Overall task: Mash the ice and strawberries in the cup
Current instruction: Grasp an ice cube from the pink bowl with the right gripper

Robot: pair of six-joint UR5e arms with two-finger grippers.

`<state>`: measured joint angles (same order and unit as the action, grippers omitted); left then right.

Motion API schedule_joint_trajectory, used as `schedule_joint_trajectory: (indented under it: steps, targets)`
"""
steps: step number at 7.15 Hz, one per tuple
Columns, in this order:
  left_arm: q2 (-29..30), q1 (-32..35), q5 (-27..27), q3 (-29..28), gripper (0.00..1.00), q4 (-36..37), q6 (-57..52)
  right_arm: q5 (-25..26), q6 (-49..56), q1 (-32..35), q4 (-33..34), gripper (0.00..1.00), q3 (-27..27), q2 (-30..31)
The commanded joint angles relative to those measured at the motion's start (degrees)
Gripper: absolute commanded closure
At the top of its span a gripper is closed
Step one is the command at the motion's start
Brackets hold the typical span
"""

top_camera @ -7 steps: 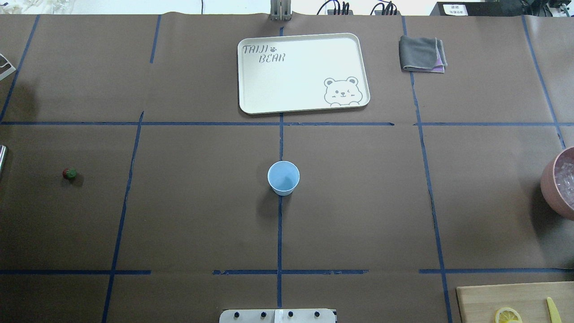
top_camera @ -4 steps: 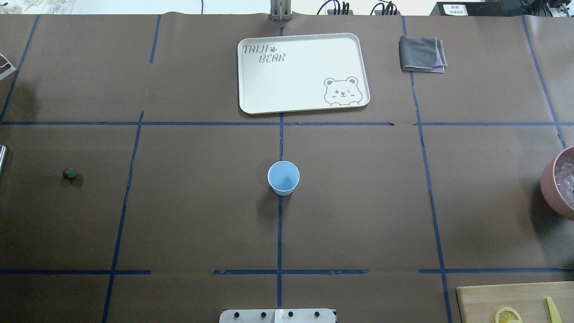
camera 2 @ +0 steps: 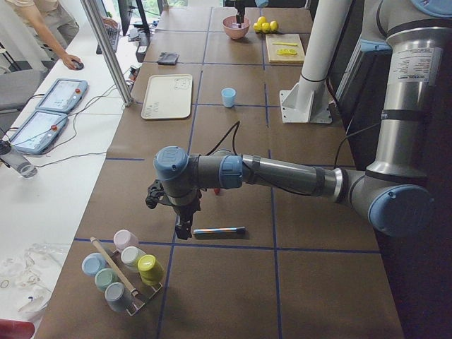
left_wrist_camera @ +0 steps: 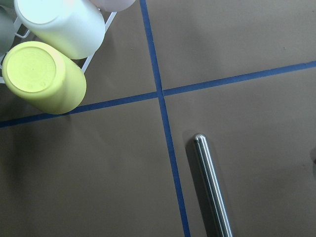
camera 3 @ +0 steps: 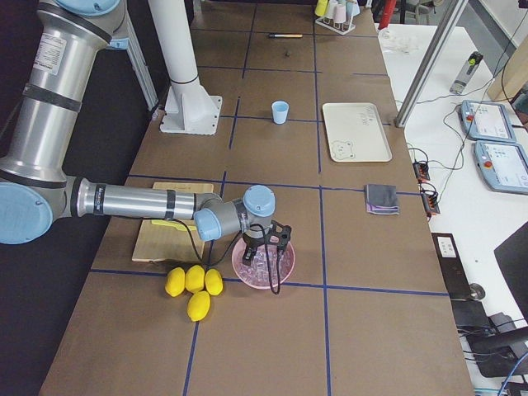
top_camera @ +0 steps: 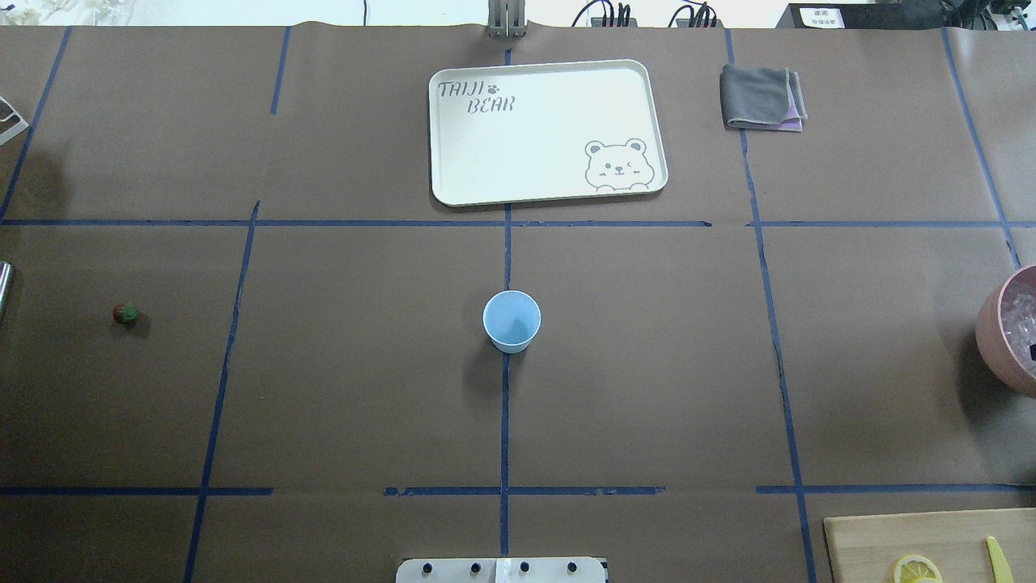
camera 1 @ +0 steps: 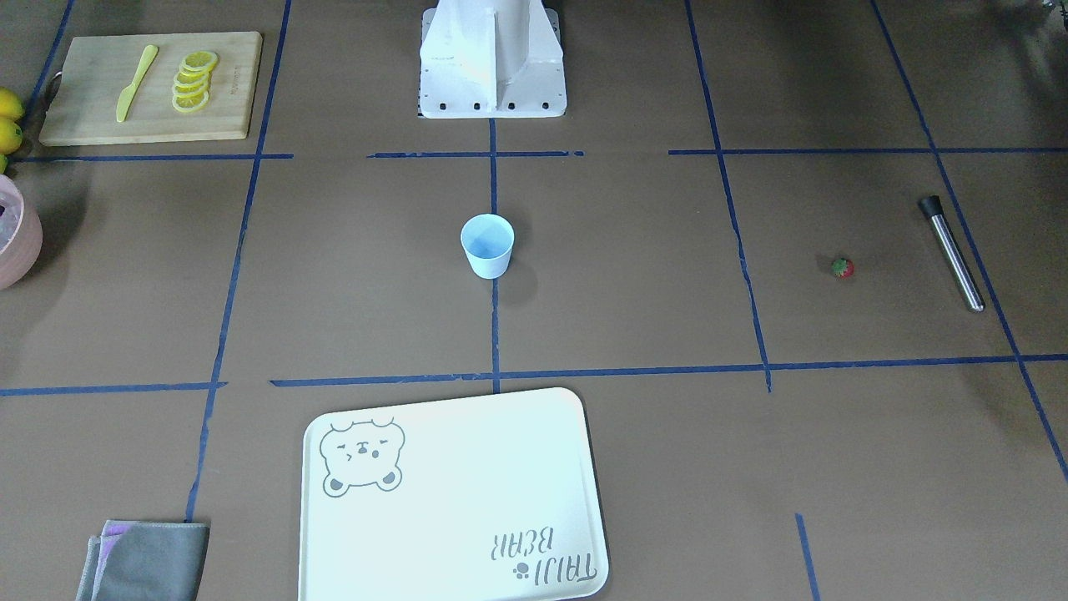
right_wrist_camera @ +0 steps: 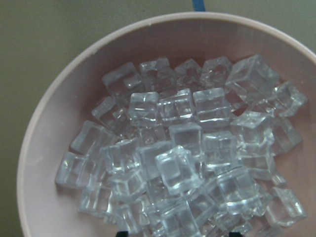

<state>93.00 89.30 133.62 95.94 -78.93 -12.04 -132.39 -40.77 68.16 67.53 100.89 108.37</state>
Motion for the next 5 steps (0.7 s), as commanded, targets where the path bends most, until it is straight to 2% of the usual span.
schedule_joint_trajectory:
  steps: [1, 5]
  targets:
    - [-0.01, 0.0, -0.03, 0.03, 0.0, 0.0, 0.0, 0.12, -0.01, -0.04, -0.12, 0.51, 0.01, -0.01]
    - [-0.01, 0.0, -0.03, 0.03, 0.0, 0.0, -0.09, 1.35, 0.07, -0.04, -0.03, 0.47, -0.08, -0.71]
